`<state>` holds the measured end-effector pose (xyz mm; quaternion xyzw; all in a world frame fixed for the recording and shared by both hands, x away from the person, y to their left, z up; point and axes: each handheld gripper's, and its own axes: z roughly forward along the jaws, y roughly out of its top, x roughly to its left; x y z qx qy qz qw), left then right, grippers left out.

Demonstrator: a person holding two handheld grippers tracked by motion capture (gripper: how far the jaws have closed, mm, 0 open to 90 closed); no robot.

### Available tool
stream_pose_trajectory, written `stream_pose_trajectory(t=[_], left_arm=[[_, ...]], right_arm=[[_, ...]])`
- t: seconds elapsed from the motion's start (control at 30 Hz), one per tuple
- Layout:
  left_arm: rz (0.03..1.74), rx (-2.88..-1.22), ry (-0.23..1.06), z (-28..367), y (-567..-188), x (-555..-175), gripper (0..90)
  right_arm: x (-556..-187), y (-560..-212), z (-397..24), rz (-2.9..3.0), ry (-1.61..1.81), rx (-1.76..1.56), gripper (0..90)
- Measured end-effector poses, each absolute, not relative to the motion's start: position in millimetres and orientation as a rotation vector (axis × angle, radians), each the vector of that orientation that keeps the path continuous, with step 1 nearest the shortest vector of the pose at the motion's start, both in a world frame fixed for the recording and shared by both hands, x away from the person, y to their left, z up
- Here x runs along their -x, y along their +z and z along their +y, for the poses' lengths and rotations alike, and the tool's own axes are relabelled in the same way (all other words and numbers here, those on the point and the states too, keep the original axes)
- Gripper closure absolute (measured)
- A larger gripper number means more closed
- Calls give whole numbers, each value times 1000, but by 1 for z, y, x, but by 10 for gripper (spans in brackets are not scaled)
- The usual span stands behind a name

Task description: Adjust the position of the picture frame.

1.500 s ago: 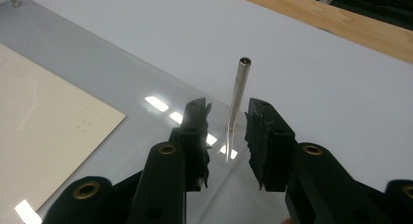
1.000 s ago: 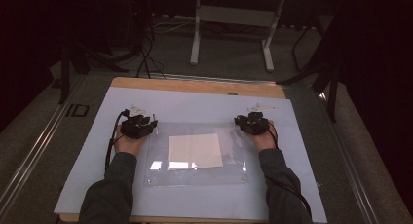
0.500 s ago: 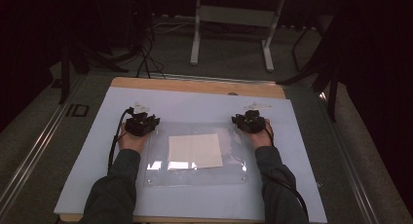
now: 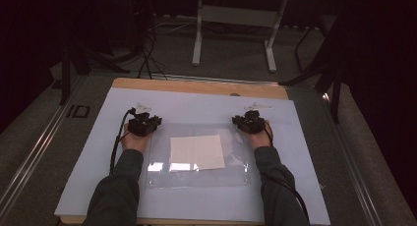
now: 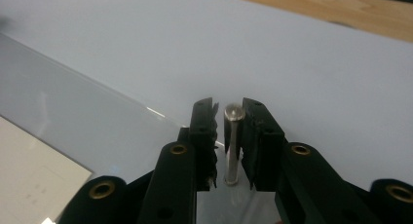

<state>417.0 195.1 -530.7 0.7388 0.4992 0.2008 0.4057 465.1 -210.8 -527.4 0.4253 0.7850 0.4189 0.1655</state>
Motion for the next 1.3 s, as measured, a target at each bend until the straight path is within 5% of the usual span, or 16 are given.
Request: stream_pose_trajectory(t=[0.23,1.3], left_arm=[[1261,-1843,488,197,-532,-417,819],[1298,-1773,402,195,-532,-420,819]], right_arm=[[-467,-532,-211,2224,1225,-1258,815],[-463,-528,-221,2239,1261,-1355,815]])
